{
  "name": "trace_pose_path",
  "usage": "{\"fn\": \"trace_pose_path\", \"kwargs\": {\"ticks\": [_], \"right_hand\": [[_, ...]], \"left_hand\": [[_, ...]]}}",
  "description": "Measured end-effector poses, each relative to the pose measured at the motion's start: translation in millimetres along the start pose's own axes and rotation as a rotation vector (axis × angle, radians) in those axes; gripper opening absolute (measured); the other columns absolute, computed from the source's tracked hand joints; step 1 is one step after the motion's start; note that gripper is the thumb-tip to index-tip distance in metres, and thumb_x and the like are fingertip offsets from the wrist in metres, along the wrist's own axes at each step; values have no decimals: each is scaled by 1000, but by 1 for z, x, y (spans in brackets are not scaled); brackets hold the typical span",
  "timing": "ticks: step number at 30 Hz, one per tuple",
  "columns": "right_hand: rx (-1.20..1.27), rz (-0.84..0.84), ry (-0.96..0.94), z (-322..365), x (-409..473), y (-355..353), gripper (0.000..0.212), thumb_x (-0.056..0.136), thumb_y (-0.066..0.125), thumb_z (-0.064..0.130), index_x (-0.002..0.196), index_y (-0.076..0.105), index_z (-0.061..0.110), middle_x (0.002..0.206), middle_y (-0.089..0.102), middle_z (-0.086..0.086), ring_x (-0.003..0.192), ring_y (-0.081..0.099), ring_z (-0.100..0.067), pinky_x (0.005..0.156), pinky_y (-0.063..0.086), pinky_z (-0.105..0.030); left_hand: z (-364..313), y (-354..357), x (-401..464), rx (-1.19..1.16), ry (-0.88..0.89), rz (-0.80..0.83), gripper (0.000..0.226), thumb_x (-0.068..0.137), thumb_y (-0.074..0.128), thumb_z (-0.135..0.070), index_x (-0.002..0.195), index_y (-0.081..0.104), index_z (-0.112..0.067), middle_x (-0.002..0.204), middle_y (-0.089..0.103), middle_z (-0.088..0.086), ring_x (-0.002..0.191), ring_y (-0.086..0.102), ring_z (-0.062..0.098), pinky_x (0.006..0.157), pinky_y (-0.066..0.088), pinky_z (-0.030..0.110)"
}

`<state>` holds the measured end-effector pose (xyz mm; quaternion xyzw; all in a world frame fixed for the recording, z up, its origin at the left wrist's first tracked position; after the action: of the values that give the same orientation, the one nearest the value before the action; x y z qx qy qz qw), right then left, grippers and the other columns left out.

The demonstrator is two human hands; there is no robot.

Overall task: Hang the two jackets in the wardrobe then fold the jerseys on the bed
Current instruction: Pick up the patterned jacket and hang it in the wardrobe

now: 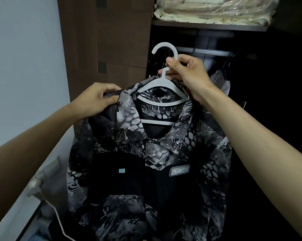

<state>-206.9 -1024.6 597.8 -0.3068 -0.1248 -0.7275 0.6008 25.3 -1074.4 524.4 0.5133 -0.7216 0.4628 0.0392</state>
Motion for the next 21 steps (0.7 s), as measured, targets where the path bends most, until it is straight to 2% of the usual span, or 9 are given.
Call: {"fn": "trace_pose_path", "kwargs": {"ticks": [3,5,7,9,10,12,15,18,21], "right_hand": [[-272,197,211,-21,-1,-14,43,103,47,54,122,66,20,114,75,0,110,66,-11,98,45,-33],[-369,451,446,-57,-18,-25,66,98,35,69,152,42,33,155,44,10,143,36,-9,120,24,-42],[-488,651,594,-94,-40,-44,78,87,43,79,156,32,43,163,13,22,150,13,-4,127,7,-52],[-488,749,691,-122,-57,-61,96,64,70,83,146,52,36,159,42,8,150,35,-16,126,20,-54],[-433,758,717,-130,-64,-65,96,54,81,80,135,62,33,145,61,2,140,51,-22,122,30,-54],[-299,705,687,-142,-71,-72,87,42,90,72,118,71,34,123,75,2,120,68,-21,113,44,-52],[106,493,663,-155,-83,-77,68,39,100,55,99,83,27,109,79,-4,99,76,-17,93,59,-39],[344,276,694,-166,-104,-86,55,57,93,40,104,79,16,106,79,-9,93,77,-20,84,61,-33],[507,166,737,-178,-128,-89,82,51,99,45,123,72,16,121,75,-10,114,71,-27,108,49,-45]], "left_hand": [[2,14,28,-79,30,15,16,98,62,-10,107,72,-19,97,75,-6,82,65,-8,81,50,11],[3,27,49,-72,48,41,15,99,61,-10,104,71,-19,101,74,3,84,65,-4,78,49,10],[1,42,68,-71,59,75,13,99,60,-10,103,70,-17,100,73,4,84,66,-3,73,49,7],[0,65,85,-68,69,142,14,99,60,-10,107,72,-11,102,75,5,86,70,1,75,52,11],[-3,79,93,-64,80,182,15,99,61,-10,108,72,-10,102,76,5,89,71,4,77,53,13],[-11,101,109,-69,107,241,16,98,63,-10,109,73,-13,102,77,2,93,73,7,79,53,14],[-27,124,138,-61,149,288,20,99,61,-11,111,72,-22,107,75,-13,97,70,-3,78,49,8],[-42,153,169,-32,178,370,24,99,61,-10,115,72,-24,109,73,-14,101,67,-4,81,48,9],[-57,194,191,-22,237,428,21,97,65,-11,115,72,-19,112,69,-12,104,65,-2,87,47,9]]}}
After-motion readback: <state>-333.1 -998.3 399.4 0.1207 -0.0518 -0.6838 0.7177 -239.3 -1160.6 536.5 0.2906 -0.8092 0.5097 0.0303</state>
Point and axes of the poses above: each hand's wrist, its own x-axis towards the middle knuckle, its own y-axis out of the palm, z = x × y, the point moved 10 cm from there along x, towards the middle knuckle
